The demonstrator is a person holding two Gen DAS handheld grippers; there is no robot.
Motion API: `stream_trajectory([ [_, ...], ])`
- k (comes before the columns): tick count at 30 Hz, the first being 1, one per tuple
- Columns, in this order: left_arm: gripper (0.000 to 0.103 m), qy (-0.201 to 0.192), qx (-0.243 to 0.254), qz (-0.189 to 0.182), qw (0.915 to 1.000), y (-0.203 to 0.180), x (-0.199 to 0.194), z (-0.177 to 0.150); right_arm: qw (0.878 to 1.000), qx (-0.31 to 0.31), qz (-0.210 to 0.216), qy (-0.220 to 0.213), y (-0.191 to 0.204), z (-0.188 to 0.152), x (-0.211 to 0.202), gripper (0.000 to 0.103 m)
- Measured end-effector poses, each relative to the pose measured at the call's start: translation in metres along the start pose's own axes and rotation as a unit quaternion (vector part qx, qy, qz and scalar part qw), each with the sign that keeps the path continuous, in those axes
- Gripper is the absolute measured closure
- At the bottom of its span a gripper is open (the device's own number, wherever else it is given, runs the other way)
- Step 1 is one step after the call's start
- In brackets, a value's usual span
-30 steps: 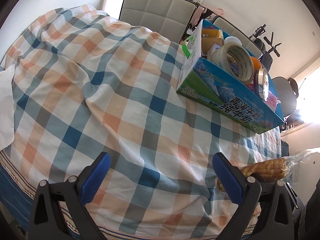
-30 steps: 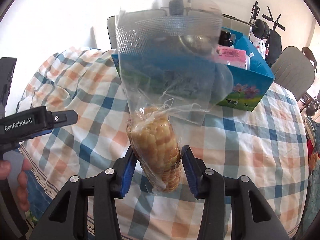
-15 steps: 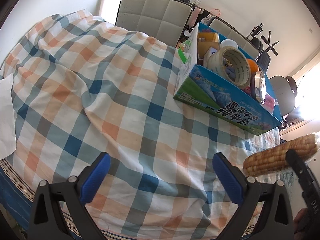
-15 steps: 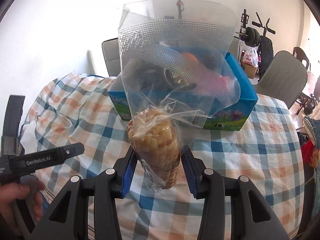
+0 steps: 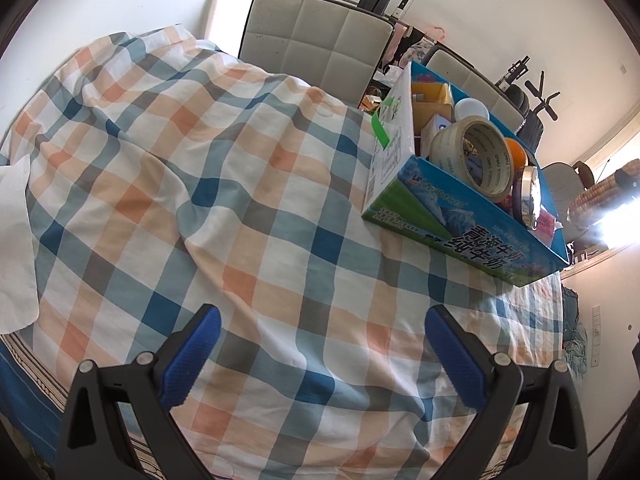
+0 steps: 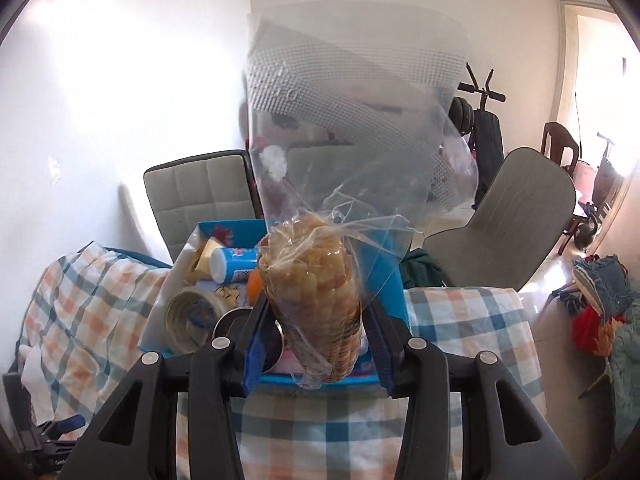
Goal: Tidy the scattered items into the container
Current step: 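Lift the corn cob with the right gripper and lower it into the blue box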
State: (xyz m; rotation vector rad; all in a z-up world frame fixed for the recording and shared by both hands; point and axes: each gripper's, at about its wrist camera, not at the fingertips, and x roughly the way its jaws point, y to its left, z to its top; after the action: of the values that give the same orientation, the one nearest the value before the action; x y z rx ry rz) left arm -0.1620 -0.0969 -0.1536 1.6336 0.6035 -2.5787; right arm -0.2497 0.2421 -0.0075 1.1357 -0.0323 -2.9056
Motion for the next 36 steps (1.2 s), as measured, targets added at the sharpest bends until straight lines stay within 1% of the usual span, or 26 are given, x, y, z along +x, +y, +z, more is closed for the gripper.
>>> stream_trajectory([
  [6, 0.0, 0.0, 0.002, 0.005, 1.0, 0.008, 0.002, 0.006, 0.999, 0.024, -0.014, 0.037, -0.023, 0.037, 0.073, 0.057],
  [8, 0.0, 0.0, 0.003, 0.006, 1.0, 0.01, 0.002, 0.008, 0.998, 0.024, -0.023, 0.053, -0.026, 0.042, 0.099, 0.057],
  [12, 0.0, 0.0, 0.006, 0.011, 0.9999, 0.014, 0.003, 0.012, 0.994, 0.025, -0.036, 0.099, -0.028, 0.045, 0.148, 0.057],
  [17, 0.0, 0.004, 0.005, 0.015, 0.9999, 0.017, 0.008, 0.014, 0.99, 0.014, -0.041, 0.136, -0.023, 0.058, 0.182, 0.057],
  [22, 0.0, 0.007, 0.011, 0.012, 0.9998, 0.011, 0.009, 0.013, 0.984, 0.031, -0.053, 0.165, -0.035, 0.067, 0.213, 0.057],
  [25, 0.0, 0.007, 0.022, 0.01, 0.9997, 0.004, 0.008, 0.014, 0.98, 0.047, -0.056, 0.184, -0.044, 0.062, 0.229, 0.057],
  [27, 0.0, 0.011, 0.03, 0.005, 0.9995, -0.001, 0.008, 0.015, 0.978, 0.065, -0.049, 0.194, -0.051, 0.056, 0.238, 0.057],
  [29, 0.0, 0.016, 0.037, 0.009, 0.9991, -0.005, 0.008, 0.016, 0.978, 0.067, -0.044, 0.19, -0.052, 0.052, 0.241, 0.056],
  [32, 0.0, 0.024, 0.04, 0.01, 0.9989, -0.011, 0.008, 0.017, 0.979, 0.065, -0.036, 0.188, -0.055, 0.049, 0.24, 0.051],
  [34, 0.0, 0.021, 0.038, 0.004, 0.999, -0.014, 0.006, 0.017, 0.977, 0.072, -0.026, 0.197, -0.059, 0.048, 0.238, 0.048],
  [36, 0.0, 0.017, 0.034, 0.002, 0.9993, -0.017, 0.003, 0.019, 0.977, 0.079, -0.013, 0.195, -0.065, 0.047, 0.23, 0.042],
])
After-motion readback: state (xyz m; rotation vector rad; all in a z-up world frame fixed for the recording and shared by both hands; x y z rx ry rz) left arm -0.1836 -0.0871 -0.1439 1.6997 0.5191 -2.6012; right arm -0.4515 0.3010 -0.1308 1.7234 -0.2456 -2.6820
